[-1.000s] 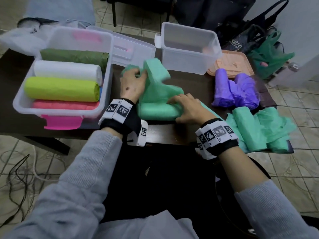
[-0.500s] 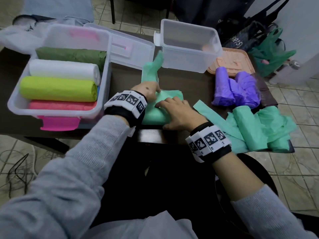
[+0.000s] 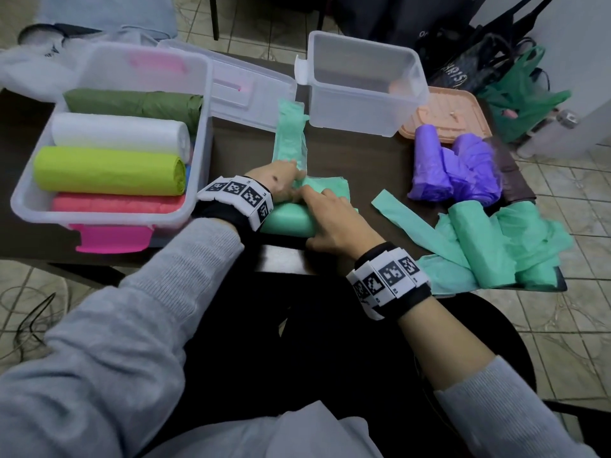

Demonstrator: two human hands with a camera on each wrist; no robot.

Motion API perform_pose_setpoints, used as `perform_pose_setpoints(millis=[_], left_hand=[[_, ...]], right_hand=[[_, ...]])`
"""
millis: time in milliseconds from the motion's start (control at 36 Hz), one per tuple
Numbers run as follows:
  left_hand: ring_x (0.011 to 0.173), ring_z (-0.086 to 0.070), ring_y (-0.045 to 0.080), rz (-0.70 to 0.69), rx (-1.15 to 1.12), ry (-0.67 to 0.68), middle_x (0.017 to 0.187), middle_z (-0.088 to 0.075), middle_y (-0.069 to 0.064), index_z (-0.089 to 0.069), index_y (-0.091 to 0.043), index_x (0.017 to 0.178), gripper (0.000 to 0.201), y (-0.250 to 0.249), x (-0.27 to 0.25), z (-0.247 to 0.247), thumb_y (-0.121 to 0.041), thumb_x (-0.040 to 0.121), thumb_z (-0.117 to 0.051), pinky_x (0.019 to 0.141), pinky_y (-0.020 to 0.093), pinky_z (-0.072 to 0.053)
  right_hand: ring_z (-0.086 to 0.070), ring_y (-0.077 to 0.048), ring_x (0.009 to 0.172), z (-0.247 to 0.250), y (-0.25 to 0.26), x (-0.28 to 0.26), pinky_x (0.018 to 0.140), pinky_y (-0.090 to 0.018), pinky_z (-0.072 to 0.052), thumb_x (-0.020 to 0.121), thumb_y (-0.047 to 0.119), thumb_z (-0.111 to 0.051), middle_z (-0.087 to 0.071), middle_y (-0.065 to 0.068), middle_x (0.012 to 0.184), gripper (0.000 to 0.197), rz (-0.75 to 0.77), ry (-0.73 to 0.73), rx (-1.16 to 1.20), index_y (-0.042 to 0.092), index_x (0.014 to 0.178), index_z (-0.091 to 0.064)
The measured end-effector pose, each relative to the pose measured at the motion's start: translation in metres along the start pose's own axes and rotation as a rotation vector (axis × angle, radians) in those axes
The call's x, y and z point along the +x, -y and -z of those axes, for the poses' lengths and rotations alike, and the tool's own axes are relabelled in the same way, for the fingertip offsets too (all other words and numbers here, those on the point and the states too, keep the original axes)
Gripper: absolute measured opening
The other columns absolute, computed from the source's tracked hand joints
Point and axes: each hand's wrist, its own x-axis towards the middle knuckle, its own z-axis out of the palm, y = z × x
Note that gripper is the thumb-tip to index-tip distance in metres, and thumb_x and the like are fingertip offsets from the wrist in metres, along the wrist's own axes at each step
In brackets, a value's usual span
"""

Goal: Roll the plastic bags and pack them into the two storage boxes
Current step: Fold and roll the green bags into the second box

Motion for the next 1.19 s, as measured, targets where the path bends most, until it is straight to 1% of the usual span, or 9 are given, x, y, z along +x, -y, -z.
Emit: perform_pose_setpoints(millis=[167, 306, 417, 528, 694, 778, 861, 1055, 1194], left_hand=[[0.138, -0.026, 0.030, 0.005, 0.000, -0.001, 0.152, -0.021, 0.016, -0.032, -0.011, 0.146, 0.055, -0.002, -0.003, -0.005, -0.026, 0.096, -0.049, 0.110, 0.038, -0.025], [0.137, -0.027, 0.029, 0.014, -0.034, -0.021, 0.152, -0.023, 0.014, -0.036, -0.013, 0.144, 0.050, 0.000, -0.002, -0.007, -0.025, 0.097, -0.048, 0.109, 0.037, -0.025], [0.138, -0.030, 0.028, 0.028, -0.098, -0.049, 0.153, -0.026, 0.010, -0.035, -0.016, 0.145, 0.055, 0.000, -0.004, -0.006, -0.035, 0.096, -0.050, 0.110, 0.037, -0.025], [0.133, -0.037, 0.028, 0.026, -0.178, -0.159, 0.145, -0.037, 0.011, -0.044, -0.014, 0.139, 0.051, 0.001, -0.007, -0.006, -0.030, 0.092, -0.057, 0.110, 0.039, -0.029], [0.086, -0.056, 0.020, 0.022, -0.303, -0.295, 0.091, -0.063, 0.005, -0.070, -0.014, 0.098, 0.023, 0.004, -0.019, -0.001, -0.032, 0.092, -0.058, 0.074, 0.025, -0.039], [0.091, -0.059, 0.022, 0.049, -0.309, -0.262, 0.092, -0.062, 0.005, -0.070, -0.018, 0.098, 0.024, 0.007, -0.023, -0.003, -0.038, 0.090, -0.059, 0.078, 0.027, -0.042], [0.099, -0.060, 0.023, 0.054, -0.314, -0.248, 0.105, -0.066, 0.009, -0.069, -0.019, 0.102, 0.025, 0.009, -0.026, -0.007, -0.038, 0.091, -0.057, 0.080, 0.026, -0.042], [0.100, -0.055, 0.036, 0.082, -0.314, -0.284, 0.107, -0.062, 0.022, -0.060, -0.004, 0.104, 0.037, 0.003, -0.016, -0.019, -0.032, 0.101, -0.036, 0.079, 0.034, -0.038], [0.104, -0.056, 0.040, 0.141, -0.267, -0.270, 0.111, -0.061, 0.025, -0.058, -0.001, 0.112, 0.048, 0.005, -0.004, -0.020, -0.032, 0.104, -0.022, 0.086, 0.037, -0.040]], right_hand=[[-0.054, -0.028, 0.101, -0.003, -0.008, 0.003, 0.073, -0.026, -0.036, 0.068, 0.013, -0.073, -0.058, -0.012, 0.111, 0.057, -0.031, 0.031, 0.237, 0.011, 0.120, -0.050], [-0.042, -0.021, 0.108, -0.003, -0.018, 0.001, 0.086, -0.020, -0.030, 0.073, 0.016, -0.075, -0.037, -0.002, 0.105, 0.064, -0.008, 0.040, 0.267, 0.016, 0.132, -0.051], [-0.047, -0.016, 0.107, 0.003, -0.026, 0.000, 0.081, -0.016, -0.030, 0.075, 0.023, -0.077, -0.051, -0.005, 0.116, 0.072, 0.007, 0.059, 0.278, 0.020, 0.138, -0.043], [-0.051, -0.014, 0.111, 0.007, -0.034, 0.002, 0.083, -0.018, -0.034, 0.078, 0.028, -0.075, -0.056, 0.000, 0.122, 0.055, -0.039, 0.068, 0.361, 0.016, 0.124, -0.049], [-0.050, -0.016, 0.115, 0.014, -0.044, 0.015, 0.092, -0.023, -0.036, 0.086, 0.039, -0.063, -0.057, -0.003, 0.122, 0.050, -0.012, 0.132, 0.334, 0.016, 0.129, -0.056], [-0.049, -0.012, 0.108, 0.022, -0.047, 0.020, 0.089, -0.020, -0.033, 0.092, 0.038, -0.055, -0.053, 0.004, 0.109, 0.045, -0.001, 0.198, 0.362, 0.016, 0.131, -0.055], [-0.048, -0.010, 0.116, 0.021, -0.052, 0.028, 0.097, -0.021, -0.034, 0.094, 0.041, -0.051, -0.053, 0.004, 0.127, 0.049, -0.039, 0.216, 0.388, 0.016, 0.136, -0.049], [-0.045, -0.022, 0.115, 0.011, -0.054, 0.042, 0.100, -0.038, -0.035, 0.096, 0.046, -0.043, -0.058, -0.002, 0.116, 0.039, -0.158, 0.087, 0.265, 0.017, 0.116, -0.058], [-0.042, -0.026, 0.114, 0.000, -0.037, 0.037, 0.092, -0.037, -0.035, 0.094, 0.038, -0.049, -0.053, -0.007, 0.120, 0.035, -0.159, -0.311, 0.075, 0.013, 0.117, -0.056]])
